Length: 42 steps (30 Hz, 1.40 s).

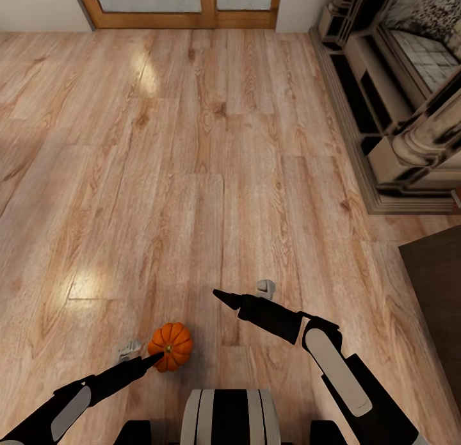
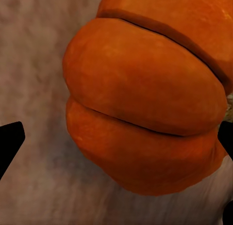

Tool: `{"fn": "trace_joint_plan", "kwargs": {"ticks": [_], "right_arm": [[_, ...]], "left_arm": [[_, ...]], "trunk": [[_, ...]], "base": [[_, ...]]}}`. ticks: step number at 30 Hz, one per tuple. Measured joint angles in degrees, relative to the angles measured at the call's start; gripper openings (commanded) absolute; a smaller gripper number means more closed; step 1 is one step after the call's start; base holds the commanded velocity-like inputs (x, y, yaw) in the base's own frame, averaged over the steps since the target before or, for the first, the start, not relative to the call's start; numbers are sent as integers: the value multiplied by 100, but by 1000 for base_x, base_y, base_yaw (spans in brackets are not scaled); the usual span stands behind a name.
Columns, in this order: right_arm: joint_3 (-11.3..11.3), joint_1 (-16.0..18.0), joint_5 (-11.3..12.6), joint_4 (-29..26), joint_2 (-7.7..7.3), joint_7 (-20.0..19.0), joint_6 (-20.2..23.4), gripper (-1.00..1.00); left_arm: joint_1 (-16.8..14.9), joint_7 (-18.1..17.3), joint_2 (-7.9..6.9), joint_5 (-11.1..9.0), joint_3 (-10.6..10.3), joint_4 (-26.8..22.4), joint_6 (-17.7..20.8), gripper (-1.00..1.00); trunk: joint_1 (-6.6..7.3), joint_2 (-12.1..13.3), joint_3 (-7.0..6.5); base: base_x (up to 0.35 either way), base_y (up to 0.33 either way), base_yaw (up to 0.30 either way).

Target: Place each of the two pumpkins and all three candles from the living room inside a cabinet in the living room (use any cabinet), then make sure every cabinet is closed, and position the cauldron so it is next to a table in the living room.

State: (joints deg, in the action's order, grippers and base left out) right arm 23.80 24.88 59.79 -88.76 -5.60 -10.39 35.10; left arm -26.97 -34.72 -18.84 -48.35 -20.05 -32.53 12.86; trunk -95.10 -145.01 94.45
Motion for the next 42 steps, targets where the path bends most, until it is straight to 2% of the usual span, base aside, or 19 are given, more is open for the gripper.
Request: {"fn": "trace_joint_plan", "kwargs": {"ticks": [4,7,9,12,35,36,42], "right_arm": [[0,2,6,0,-2,-32,10,100],[37,0,86,0,-6,-330,118,100],[40,-1,149,-3,-4,-652,381,100],[6,-3,171,-1,-4,-803,516,100],[0,-3,177,0,9,-837,554,100],[-2,-3,177,0,9,-836,554,100],[0,-3,177,0,9,-834,554,100]], "left_arm": [[0,0,0,-2,-2,0,0,100],[0,0,0,0,-2,0,-2,100],[0,0,0,-1,-2,0,-2,100],[0,0,0,-2,-2,0,0,100],[3,-13,-2,11,-33,1,2,100],[3,-12,-2,10,-33,1,5,-100],[3,-5,-2,6,-28,-1,17,-100]], "trunk": [[0,0,0],[0,0,0],[0,0,0],[0,0,0],[0,0,0],[0,0,0],[0,0,0]], "base": [[0,0,0],[0,0,0],[0,0,0],[0,0,0],[33,-24,0],[0,0,0],[0,0,0]]}}
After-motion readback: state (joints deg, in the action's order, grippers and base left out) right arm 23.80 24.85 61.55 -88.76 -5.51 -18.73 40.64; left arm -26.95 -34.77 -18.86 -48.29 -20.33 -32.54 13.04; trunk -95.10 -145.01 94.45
